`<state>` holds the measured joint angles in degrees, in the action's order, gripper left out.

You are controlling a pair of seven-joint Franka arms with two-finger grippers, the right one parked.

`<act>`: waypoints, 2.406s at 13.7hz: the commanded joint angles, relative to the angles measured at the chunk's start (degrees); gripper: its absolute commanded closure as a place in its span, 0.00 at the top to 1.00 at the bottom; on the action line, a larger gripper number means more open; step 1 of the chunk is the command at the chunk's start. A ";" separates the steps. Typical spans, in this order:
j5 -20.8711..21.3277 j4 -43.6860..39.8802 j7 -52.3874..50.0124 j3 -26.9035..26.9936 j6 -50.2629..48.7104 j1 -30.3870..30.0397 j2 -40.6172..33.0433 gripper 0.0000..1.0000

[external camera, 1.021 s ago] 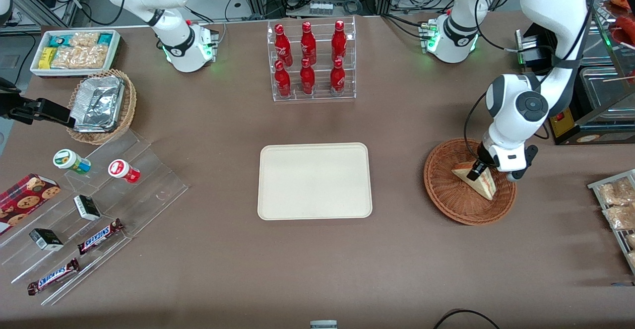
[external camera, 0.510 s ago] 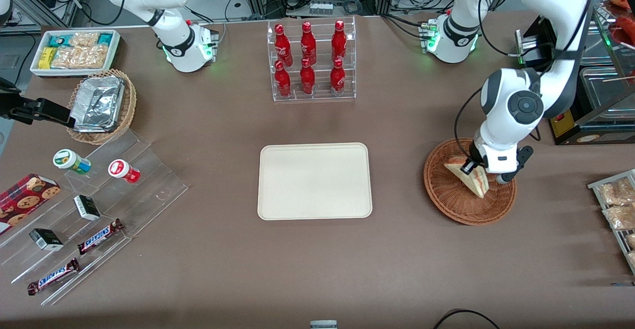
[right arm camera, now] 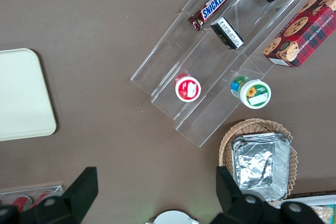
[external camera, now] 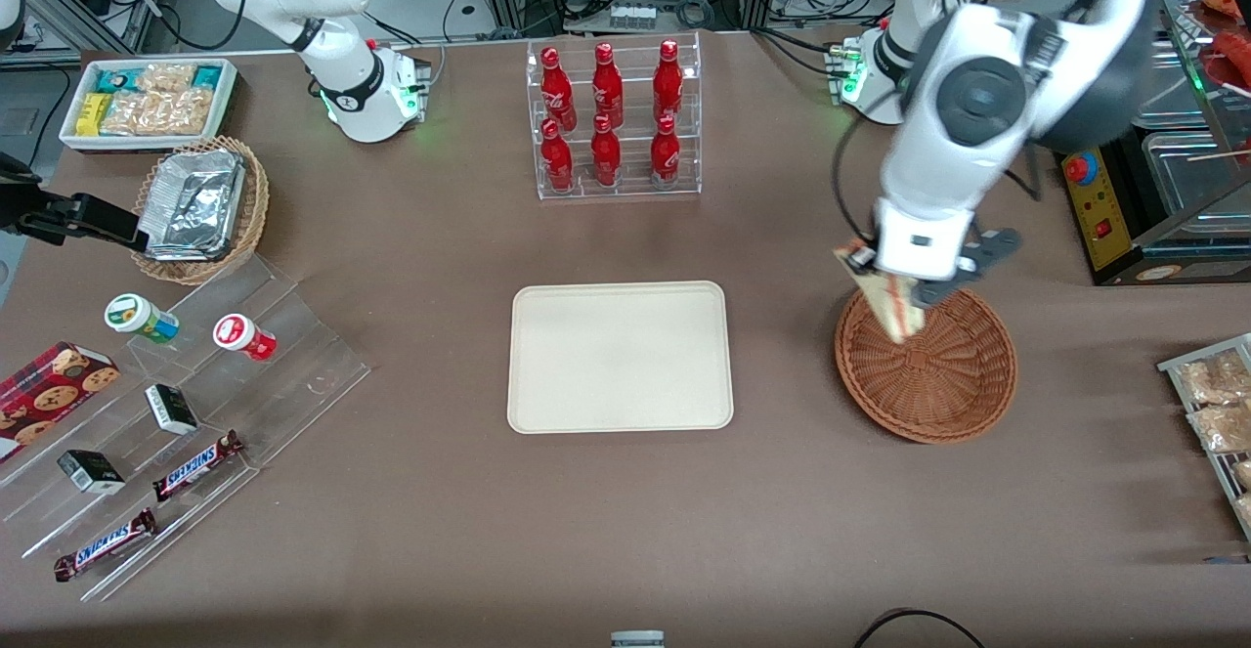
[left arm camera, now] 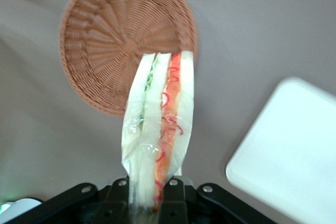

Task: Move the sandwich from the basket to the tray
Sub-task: 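Lift the sandwich and carry it over the cream tray, then lower the sandwich onto the tray and open the left gripper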

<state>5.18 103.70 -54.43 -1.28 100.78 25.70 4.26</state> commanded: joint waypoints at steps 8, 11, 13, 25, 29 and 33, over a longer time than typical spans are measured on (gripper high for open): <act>-4.91 -25.37 -4.36 0.75 4.05 19.55 26.73 0.00; -4.21 -26.44 -6.47 0.75 13.55 22.98 32.72 0.00; -3.25 -26.53 -6.57 0.84 17.85 23.69 36.59 0.00; 1.77 -26.71 -5.78 1.10 27.11 24.22 43.38 0.99; 1.24 -26.71 -6.57 1.19 16.33 23.70 33.92 0.99; 1.15 -26.62 -6.31 1.28 1.74 19.75 23.01 0.99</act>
<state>5.98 74.60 -60.31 0.15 107.47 47.45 32.84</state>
